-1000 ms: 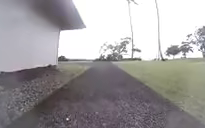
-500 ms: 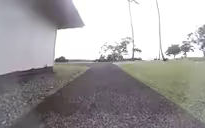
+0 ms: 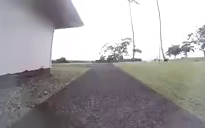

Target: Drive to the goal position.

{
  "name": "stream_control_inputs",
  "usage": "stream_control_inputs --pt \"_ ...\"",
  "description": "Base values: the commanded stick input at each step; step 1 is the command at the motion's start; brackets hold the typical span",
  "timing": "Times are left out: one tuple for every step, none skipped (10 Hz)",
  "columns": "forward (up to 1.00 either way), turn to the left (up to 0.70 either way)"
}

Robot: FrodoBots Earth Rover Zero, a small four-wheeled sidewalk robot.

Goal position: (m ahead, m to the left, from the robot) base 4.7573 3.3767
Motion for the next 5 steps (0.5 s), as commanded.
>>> stream_control_inputs --pt "0.70 0.00" --pt "0.70 0.00" --pt "0.70 0.00" --pt "0.70 0.00" --pt "0.70 0.00"
